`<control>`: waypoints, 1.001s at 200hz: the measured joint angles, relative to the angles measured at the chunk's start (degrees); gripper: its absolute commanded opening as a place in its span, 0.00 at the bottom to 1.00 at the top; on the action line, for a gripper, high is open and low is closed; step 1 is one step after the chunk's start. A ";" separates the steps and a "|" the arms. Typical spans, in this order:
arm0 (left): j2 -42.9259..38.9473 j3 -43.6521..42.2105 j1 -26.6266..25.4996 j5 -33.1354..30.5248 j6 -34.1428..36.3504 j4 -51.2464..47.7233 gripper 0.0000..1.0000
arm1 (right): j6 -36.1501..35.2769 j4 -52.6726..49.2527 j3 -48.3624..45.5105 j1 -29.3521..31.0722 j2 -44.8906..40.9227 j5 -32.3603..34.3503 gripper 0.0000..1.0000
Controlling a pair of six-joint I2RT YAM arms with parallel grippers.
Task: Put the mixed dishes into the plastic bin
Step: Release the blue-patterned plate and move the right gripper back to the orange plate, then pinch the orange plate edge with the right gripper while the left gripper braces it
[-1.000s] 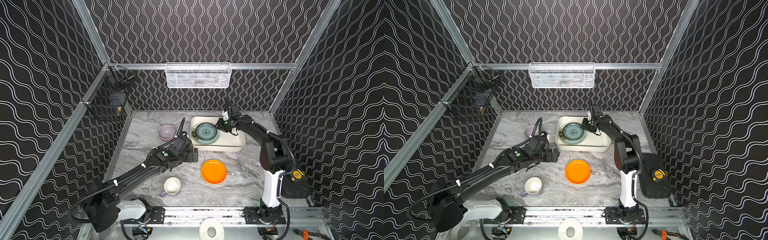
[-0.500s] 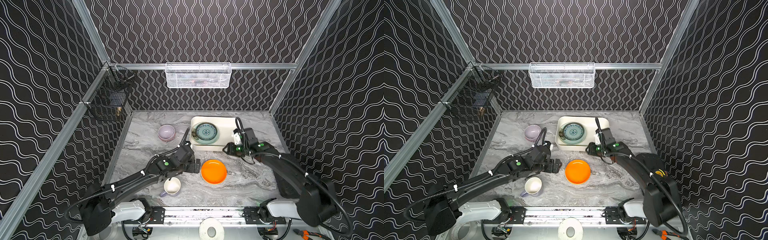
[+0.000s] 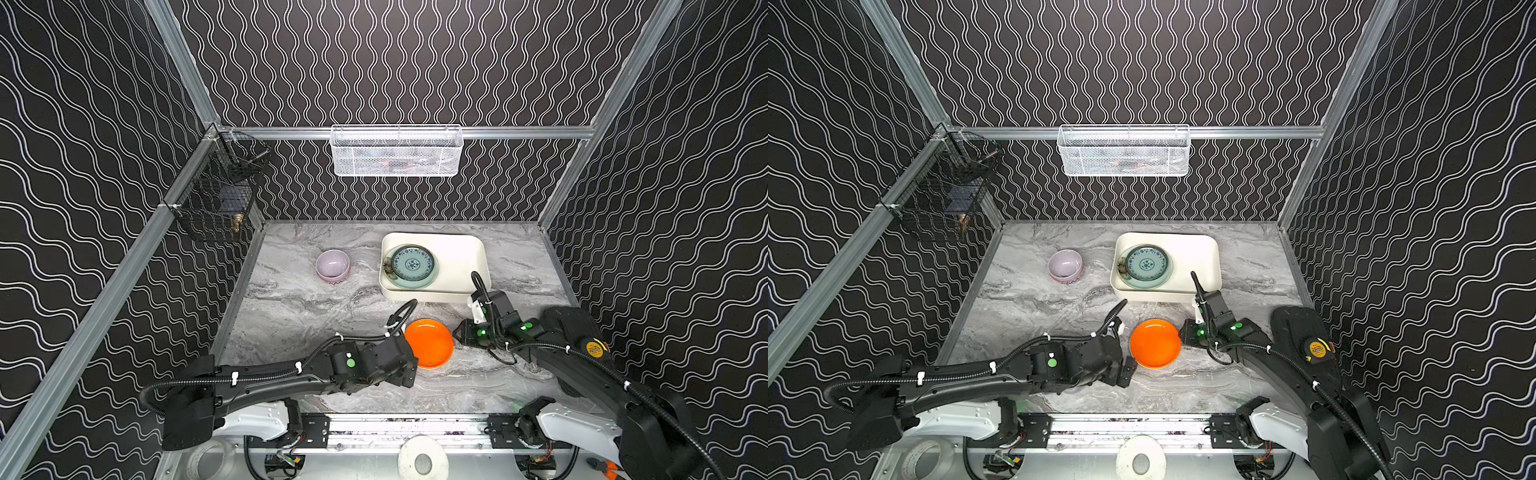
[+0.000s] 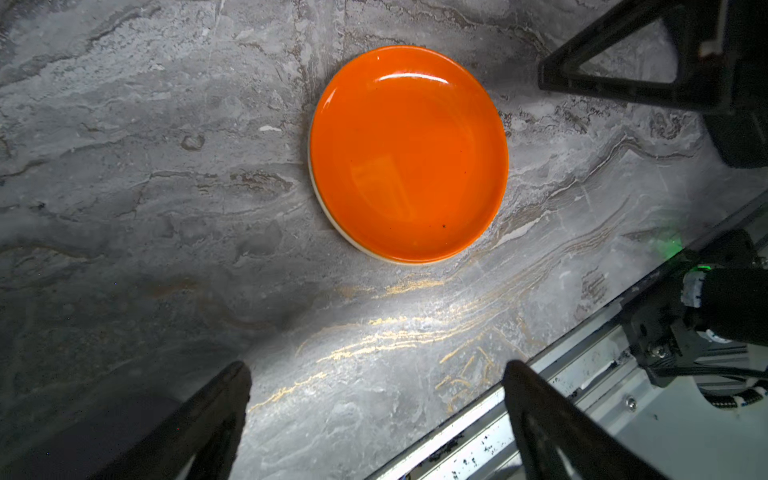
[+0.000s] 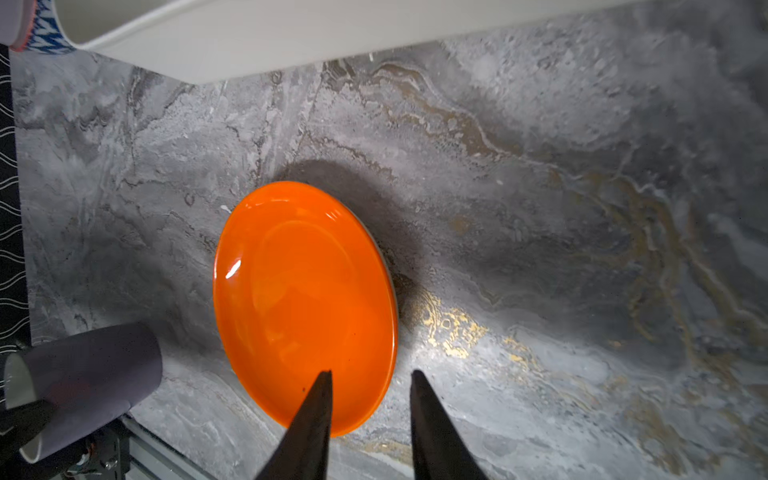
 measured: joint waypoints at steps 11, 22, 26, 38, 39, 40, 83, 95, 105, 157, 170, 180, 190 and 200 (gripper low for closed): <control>0.39 0.11 -1.07 -1.05 -0.59 -0.57 0.98 | 0.04 0.81 -0.55 0.83 0.85 0.11 0.29; 0.72 0.44 -1.81 -1.90 -1.38 -1.25 0.98 | 0.26 1.49 -0.83 1.60 1.90 0.11 0.29; 0.81 0.57 -1.99 -2.05 -1.44 -1.46 0.99 | 0.33 1.70 -0.90 1.77 2.21 0.11 0.29; 0.96 1.05 -2.32 -2.64 -1.68 -1.79 0.99 | 0.39 2.32 -1.07 1.86 2.93 0.33 0.29; 0.98 1.09 -2.32 -2.69 -1.70 -1.81 0.99 | 0.39 2.40 -1.09 1.86 2.99 0.39 0.29; 0.98 1.14 -2.32 -2.73 -1.73 -1.86 0.99 | 0.39 2.43 -1.09 1.86 3.02 0.44 0.29; 1.66 3.08 -2.47 -4.28 -1.70 -2.56 0.99 | 0.37 3.13 -1.11 2.12 5.14 1.90 0.29; 2.14 3.67 -2.49 -4.83 -1.55 -2.84 0.99 | 0.35 3.45 -1.11 2.12 5.86 2.12 0.29; 2.49 3.93 -2.49 -5.07 -1.51 -2.95 0.99 | 0.35 3.91 -1.14 2.12 6.58 2.08 0.27; 2.93 4.24 -2.51 -6.08 -1.33 -3.48 0.99 | 0.15 5.18 -1.07 2.16 9.86 2.10 0.22; 2.93 4.24 -2.51 -6.14 -1.33 -3.61 0.99 | 0.15 5.44 -1.05 2.16 10.36 2.10 0.18; 2.93 4.24 -2.51 -6.19 -1.31 -3.69 0.99 | 0.15 5.51 -0.90 2.16 10.56 2.08 0.15; 2.93 4.24 -2.51 -6.29 -1.29 -3.69 0.99 | 0.13 5.55 -0.74 2.16 10.60 2.08 0.13; 2.93 4.26 -2.51 -6.43 -1.20 -3.74 0.99 | 0.13 5.57 -0.52 2.19 10.60 2.08 0.10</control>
